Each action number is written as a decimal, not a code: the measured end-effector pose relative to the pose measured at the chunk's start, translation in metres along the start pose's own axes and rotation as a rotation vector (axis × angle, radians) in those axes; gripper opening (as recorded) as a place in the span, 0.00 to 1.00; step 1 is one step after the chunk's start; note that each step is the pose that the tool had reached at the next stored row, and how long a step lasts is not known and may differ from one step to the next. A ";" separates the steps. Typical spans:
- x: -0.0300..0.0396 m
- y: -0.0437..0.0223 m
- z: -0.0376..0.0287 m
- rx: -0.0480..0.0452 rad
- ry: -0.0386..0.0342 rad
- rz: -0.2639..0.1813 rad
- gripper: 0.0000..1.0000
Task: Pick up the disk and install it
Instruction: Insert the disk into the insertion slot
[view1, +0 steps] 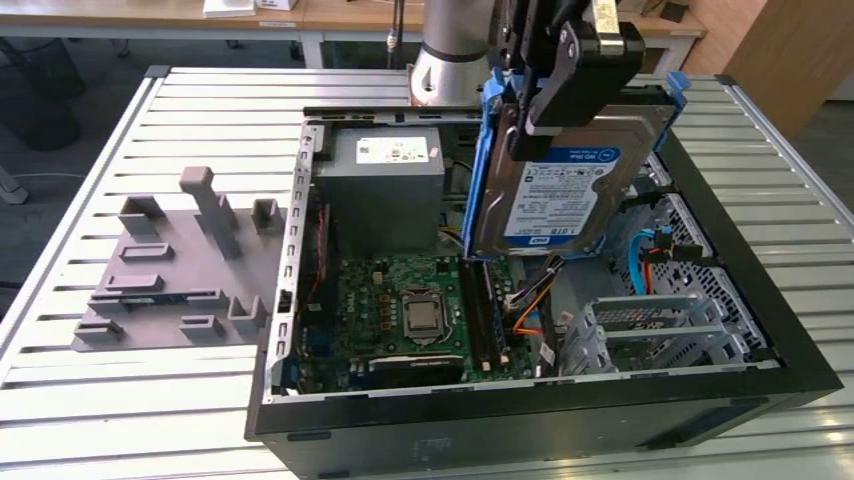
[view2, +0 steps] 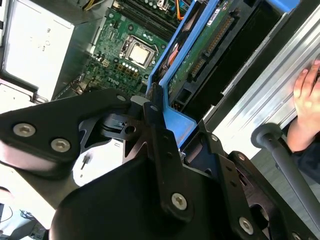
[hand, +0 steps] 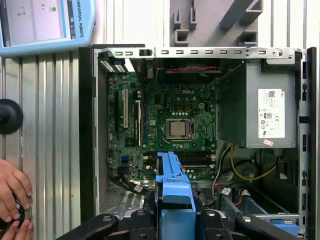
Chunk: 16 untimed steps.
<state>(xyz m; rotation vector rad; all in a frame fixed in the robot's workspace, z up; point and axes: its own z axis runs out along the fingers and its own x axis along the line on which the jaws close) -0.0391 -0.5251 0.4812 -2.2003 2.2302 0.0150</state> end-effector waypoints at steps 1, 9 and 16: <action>0.0014 -0.0004 0.0002 0.0000 -0.0001 0.000 0.36; 0.0077 -0.0020 0.0007 0.0000 0.0000 0.001 0.36; 0.0157 -0.0029 0.0022 0.0000 0.0001 0.001 0.36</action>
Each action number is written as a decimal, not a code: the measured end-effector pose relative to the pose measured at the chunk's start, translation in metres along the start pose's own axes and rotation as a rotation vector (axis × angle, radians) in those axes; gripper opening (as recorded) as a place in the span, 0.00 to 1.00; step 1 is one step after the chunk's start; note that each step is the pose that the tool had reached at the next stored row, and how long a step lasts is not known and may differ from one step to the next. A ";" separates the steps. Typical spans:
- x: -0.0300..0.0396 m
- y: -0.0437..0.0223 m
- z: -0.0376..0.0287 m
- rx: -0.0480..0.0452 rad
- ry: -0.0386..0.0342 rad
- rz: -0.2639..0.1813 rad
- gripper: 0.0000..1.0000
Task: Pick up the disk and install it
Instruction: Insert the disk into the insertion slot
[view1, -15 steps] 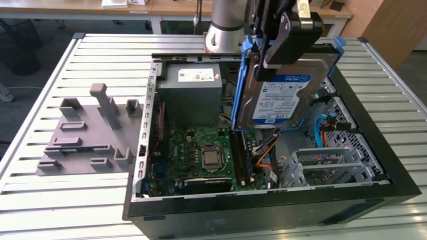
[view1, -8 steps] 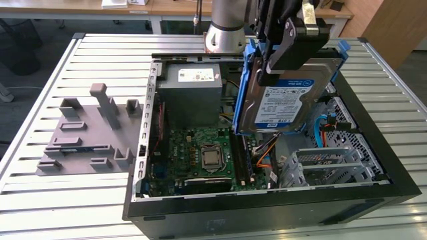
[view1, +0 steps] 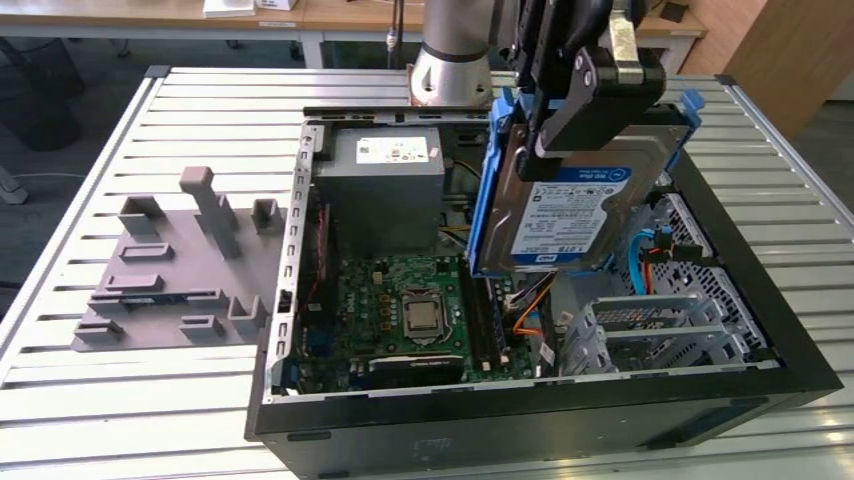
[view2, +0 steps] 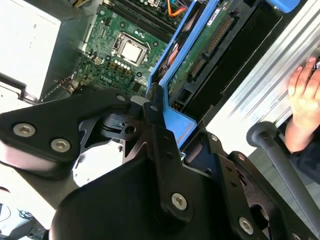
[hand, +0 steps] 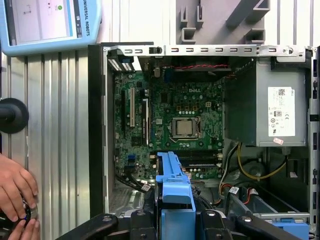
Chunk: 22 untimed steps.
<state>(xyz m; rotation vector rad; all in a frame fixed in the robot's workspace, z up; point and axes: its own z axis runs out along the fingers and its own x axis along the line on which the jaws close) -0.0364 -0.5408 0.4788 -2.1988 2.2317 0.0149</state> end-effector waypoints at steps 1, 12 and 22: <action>0.0022 -0.0004 0.0004 0.0000 -0.0001 0.000 0.36; 0.0107 -0.0210 0.0035 0.0000 0.0000 0.000 0.36; 0.0123 -0.0259 0.0053 0.0000 -0.0002 0.000 0.36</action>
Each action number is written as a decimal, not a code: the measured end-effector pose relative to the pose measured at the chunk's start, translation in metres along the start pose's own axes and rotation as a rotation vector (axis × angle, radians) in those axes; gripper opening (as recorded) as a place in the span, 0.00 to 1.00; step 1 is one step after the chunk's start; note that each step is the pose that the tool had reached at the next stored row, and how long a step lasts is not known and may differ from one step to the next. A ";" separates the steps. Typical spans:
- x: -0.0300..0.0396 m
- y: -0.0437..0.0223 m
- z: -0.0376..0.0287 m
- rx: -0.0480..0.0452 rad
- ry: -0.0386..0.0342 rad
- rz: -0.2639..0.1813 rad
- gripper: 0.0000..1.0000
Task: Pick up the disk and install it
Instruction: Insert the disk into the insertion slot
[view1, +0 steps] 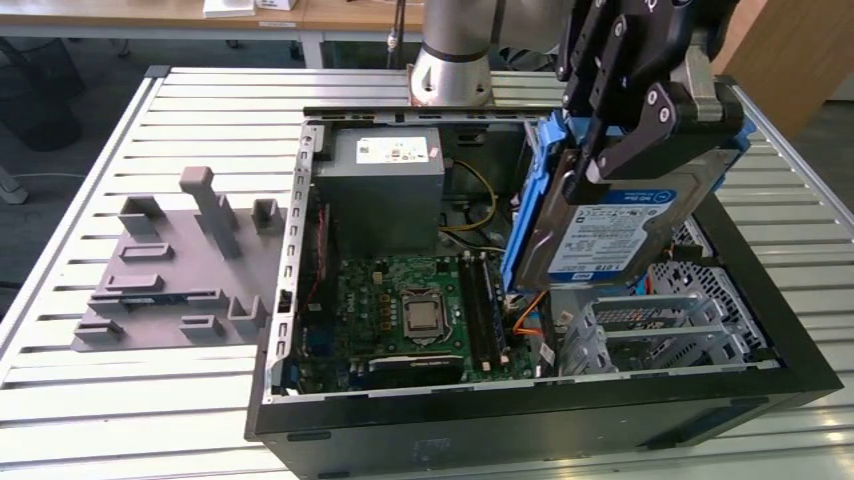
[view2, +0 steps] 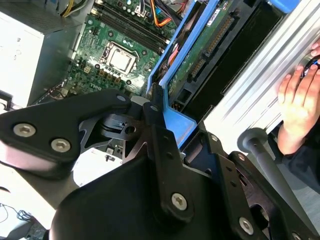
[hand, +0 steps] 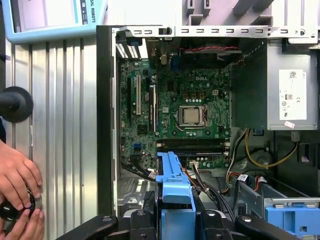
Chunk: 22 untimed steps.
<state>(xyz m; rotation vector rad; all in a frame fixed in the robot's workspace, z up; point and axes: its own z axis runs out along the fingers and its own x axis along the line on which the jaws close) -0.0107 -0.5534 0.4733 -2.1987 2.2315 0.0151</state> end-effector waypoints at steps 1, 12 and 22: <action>0.0009 0.0000 0.0002 0.0000 0.0002 0.000 0.36; 0.0042 -0.0167 0.0051 -0.0001 0.0003 0.000 0.36; 0.0074 -0.0170 0.0080 0.0047 -0.0002 0.000 0.36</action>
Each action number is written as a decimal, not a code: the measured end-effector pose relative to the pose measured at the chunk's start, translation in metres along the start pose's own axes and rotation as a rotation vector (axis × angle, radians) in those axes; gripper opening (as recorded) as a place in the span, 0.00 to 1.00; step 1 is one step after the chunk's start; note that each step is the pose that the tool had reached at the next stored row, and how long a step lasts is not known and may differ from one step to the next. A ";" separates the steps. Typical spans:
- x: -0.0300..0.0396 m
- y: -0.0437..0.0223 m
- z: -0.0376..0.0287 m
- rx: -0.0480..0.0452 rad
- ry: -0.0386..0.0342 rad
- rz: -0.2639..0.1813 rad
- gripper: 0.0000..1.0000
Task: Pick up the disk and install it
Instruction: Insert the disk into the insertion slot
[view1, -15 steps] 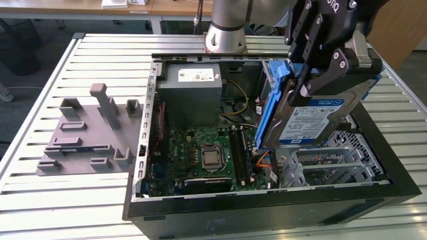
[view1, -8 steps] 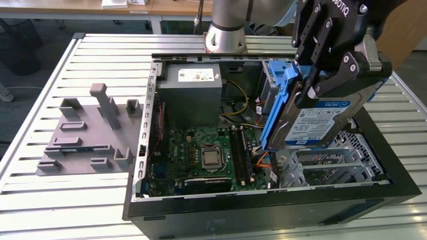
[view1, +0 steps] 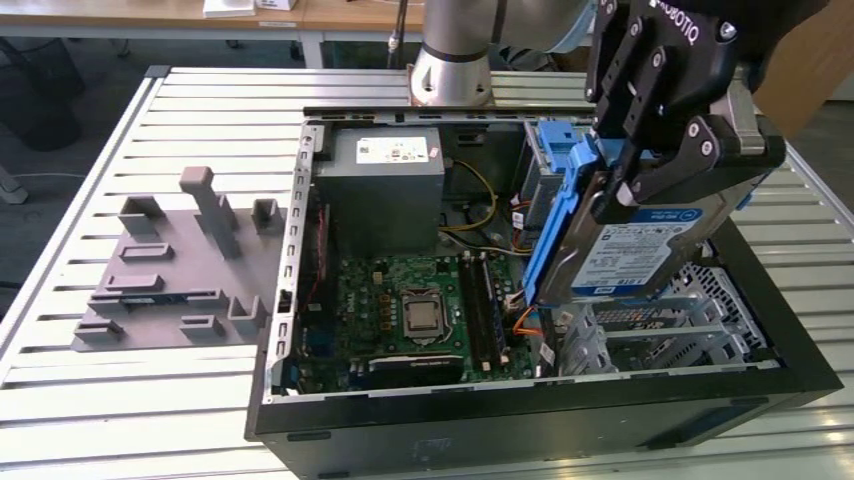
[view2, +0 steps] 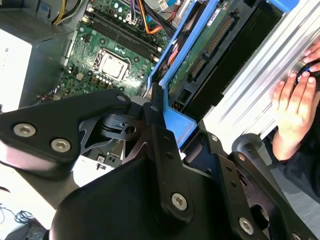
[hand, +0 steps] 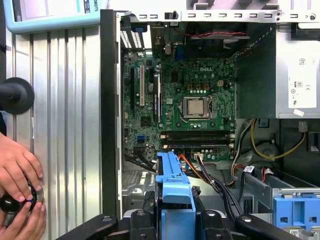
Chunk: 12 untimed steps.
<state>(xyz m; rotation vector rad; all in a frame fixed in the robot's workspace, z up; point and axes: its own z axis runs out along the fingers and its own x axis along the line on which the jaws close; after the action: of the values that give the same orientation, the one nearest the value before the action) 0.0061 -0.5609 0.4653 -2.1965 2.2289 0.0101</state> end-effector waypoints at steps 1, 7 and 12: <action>0.0000 -0.0007 0.0004 -0.0001 0.0005 0.000 0.36; 0.0002 -0.0069 0.0039 0.0000 0.0003 0.000 0.36; 0.0001 -0.0143 0.0053 -0.0001 0.0003 0.000 0.36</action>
<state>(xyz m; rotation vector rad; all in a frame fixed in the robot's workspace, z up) 0.0204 -0.5612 0.4600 -2.1968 2.2290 0.0098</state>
